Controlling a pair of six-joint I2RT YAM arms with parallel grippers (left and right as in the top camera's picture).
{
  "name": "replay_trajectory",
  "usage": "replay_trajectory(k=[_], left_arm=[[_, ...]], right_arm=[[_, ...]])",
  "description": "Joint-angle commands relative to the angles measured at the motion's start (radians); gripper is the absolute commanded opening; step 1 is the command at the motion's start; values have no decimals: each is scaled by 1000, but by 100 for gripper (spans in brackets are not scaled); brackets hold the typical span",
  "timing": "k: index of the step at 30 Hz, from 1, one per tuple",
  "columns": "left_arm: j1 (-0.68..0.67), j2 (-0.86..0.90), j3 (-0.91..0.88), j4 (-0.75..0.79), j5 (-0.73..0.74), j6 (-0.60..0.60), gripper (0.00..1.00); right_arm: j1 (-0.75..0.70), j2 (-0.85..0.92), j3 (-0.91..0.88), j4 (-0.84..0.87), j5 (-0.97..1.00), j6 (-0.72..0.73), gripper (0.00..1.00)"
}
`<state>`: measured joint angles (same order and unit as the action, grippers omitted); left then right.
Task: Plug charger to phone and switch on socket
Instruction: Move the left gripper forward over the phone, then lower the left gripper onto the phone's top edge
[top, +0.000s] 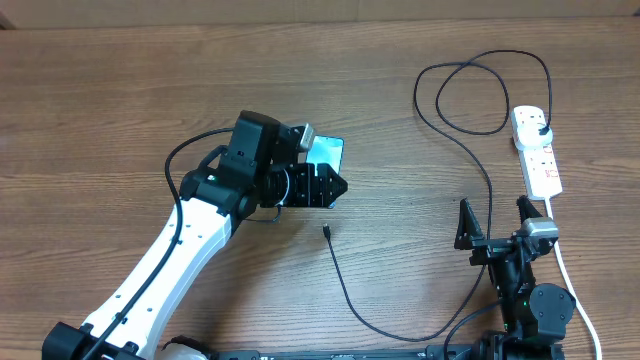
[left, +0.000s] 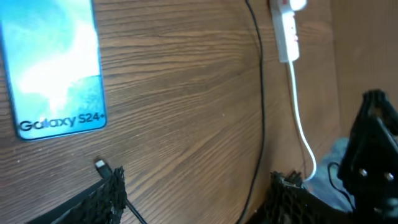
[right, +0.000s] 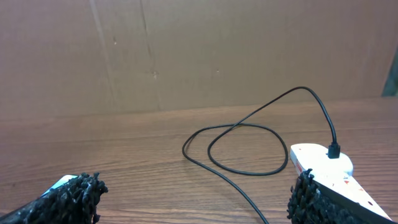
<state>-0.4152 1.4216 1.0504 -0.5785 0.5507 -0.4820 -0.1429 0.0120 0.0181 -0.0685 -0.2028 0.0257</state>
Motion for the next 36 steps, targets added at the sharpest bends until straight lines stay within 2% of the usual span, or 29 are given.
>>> replay_trajectory(k=[1,6,10,27,36], left_arm=[[-28,5,21,3,-113,-50,79],[-63,5,20,4,-272,-50,83],[-79,5,20,5,-325,-49,83],[-79,5,20,4,-326,-45,82],[-79,10,20,3,-418,-34,83]], right_arm=[[-3,-9,-10,6,3,3,100],[-3,-9,-10,6,3,3,100],[-3,-9,-10,6,3,3,100],[-3,-9,-10,6,3,3,100],[-3,-9,-10,6,3,3,100]])
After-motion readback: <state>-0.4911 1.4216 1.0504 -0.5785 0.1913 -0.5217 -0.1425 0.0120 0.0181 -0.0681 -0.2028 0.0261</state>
